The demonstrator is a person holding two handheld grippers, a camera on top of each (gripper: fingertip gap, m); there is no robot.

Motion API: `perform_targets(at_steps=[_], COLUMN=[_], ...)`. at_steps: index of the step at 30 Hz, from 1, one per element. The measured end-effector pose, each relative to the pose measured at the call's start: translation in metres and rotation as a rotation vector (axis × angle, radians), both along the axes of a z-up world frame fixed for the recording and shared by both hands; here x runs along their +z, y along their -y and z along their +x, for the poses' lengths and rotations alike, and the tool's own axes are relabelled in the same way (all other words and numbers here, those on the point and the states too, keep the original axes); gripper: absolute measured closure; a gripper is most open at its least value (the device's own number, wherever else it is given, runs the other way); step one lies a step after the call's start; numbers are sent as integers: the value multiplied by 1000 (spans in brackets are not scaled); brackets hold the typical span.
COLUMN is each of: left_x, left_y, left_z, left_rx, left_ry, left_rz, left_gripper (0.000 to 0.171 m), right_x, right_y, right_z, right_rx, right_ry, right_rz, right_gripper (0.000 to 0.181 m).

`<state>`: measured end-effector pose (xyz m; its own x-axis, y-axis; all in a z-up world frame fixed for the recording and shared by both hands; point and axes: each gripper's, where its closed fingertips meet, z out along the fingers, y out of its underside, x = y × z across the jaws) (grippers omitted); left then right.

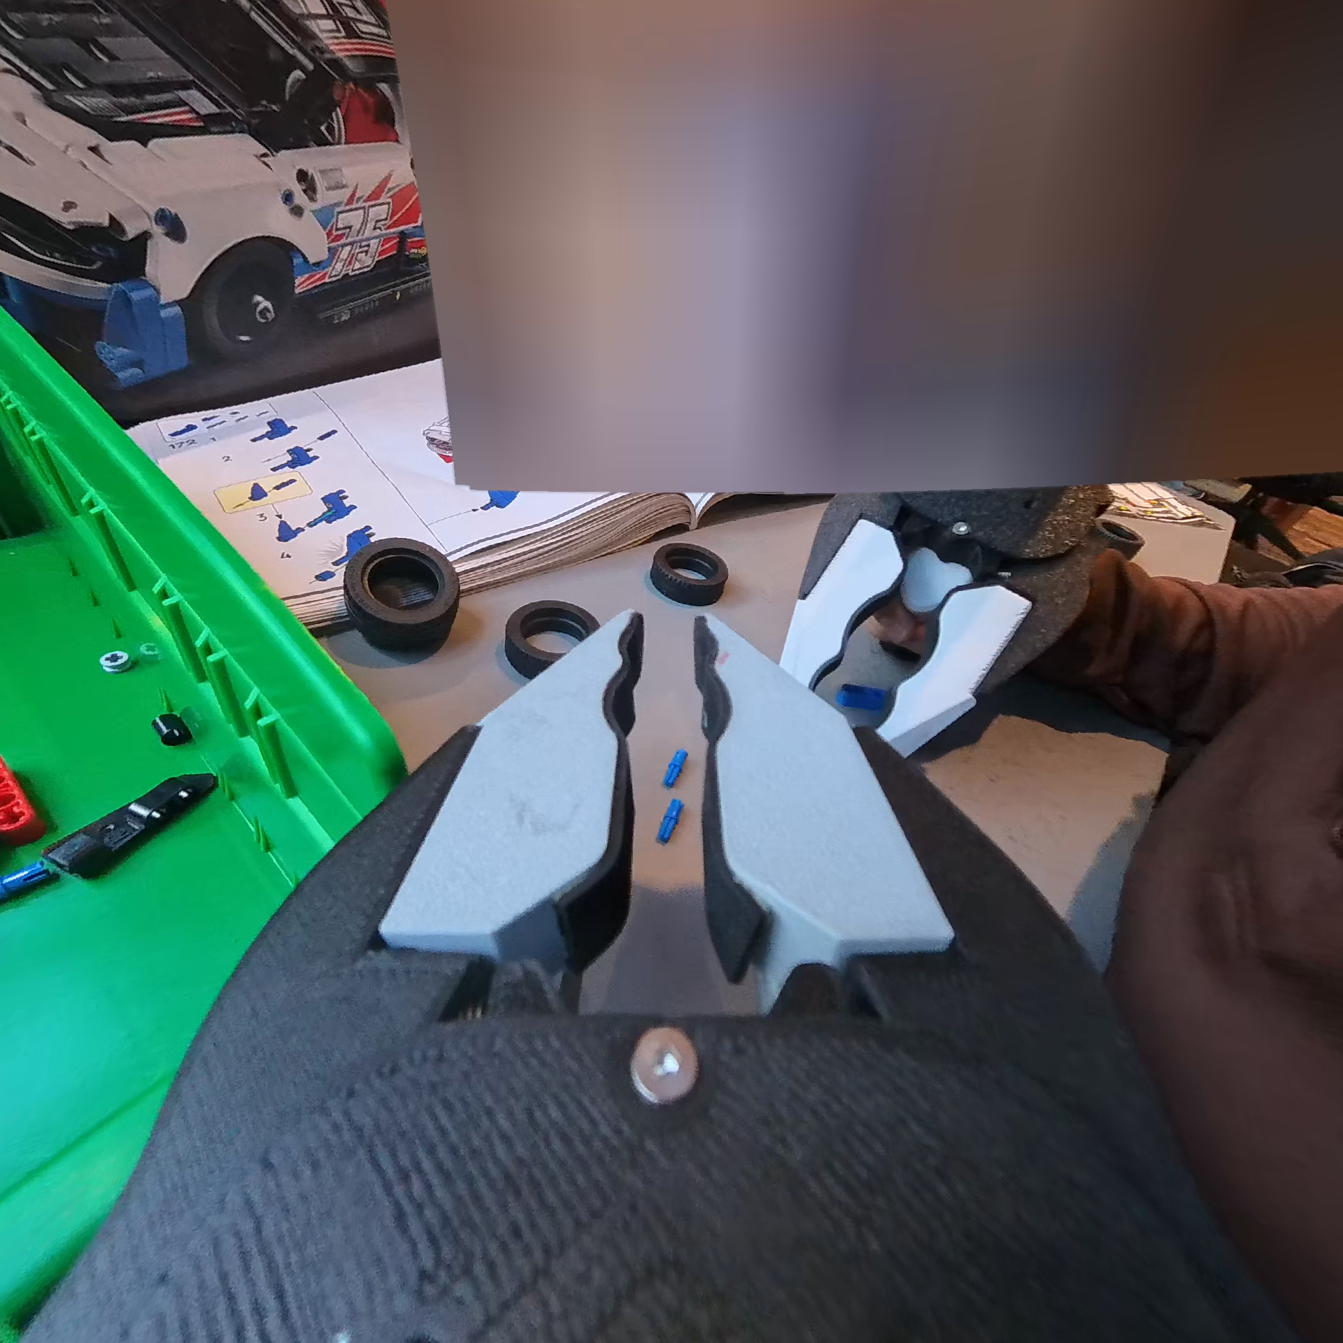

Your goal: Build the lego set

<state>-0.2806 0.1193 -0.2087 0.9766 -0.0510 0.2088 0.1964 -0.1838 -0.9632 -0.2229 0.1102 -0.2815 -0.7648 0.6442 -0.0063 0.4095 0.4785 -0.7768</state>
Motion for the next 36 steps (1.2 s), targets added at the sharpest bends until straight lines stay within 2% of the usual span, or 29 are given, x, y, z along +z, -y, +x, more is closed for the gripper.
perform_targets(at_steps=[36], left_x=[0], left_y=[0], left_z=[0], left_rx=[-8], left_ry=[17], left_rz=[-4], left_gripper=[161], right_x=[-10], right_y=[-4], right_z=[2], right_rx=[5], right_ry=[29], right_rz=[62], right_gripper=[155])
